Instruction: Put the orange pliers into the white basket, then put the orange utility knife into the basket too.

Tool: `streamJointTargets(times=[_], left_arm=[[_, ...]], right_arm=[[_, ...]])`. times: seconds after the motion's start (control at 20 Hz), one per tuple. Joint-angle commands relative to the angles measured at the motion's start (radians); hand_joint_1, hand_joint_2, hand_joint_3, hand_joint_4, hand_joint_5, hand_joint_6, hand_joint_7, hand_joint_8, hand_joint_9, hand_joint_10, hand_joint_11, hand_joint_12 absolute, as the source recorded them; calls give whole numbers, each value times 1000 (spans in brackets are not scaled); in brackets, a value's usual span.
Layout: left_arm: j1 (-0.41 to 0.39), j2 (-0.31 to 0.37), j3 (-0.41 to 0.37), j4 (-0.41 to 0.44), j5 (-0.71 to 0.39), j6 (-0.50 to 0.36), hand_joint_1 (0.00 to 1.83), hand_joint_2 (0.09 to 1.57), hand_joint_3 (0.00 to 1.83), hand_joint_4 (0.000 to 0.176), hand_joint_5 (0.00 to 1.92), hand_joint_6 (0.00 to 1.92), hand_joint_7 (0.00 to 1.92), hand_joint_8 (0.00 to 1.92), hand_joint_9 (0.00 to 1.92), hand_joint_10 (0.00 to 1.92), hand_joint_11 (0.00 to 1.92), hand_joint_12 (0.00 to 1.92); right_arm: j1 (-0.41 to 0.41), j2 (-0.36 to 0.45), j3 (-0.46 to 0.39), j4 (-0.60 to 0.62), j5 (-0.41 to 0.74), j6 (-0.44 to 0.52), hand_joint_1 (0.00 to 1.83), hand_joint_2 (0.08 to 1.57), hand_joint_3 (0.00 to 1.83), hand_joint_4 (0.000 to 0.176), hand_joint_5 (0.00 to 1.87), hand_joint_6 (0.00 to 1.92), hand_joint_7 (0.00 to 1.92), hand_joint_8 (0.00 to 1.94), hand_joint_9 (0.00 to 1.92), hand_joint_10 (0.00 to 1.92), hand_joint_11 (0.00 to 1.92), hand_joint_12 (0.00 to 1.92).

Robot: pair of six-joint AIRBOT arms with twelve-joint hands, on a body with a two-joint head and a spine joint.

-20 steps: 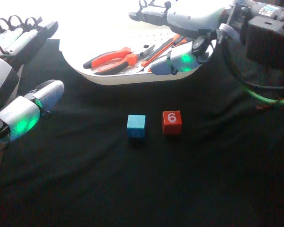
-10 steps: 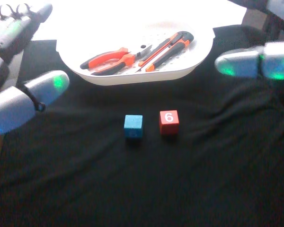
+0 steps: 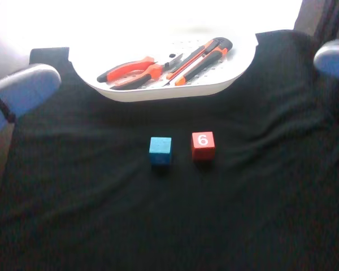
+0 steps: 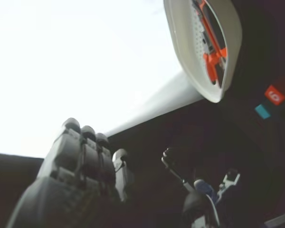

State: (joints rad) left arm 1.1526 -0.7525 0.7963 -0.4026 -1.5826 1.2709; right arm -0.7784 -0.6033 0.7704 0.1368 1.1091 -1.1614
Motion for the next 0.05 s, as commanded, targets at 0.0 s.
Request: streamJointTargets(times=[0.0], left_arm=[[1, 11, -2, 17, -135, 0, 0, 1040, 0, 176, 0, 0, 0, 0, 0, 0, 0, 0]], right_arm=[[2, 4, -7, 15, 176, -2, 114, 1027, 0, 140, 0, 0, 0, 0, 0, 0, 0, 0]])
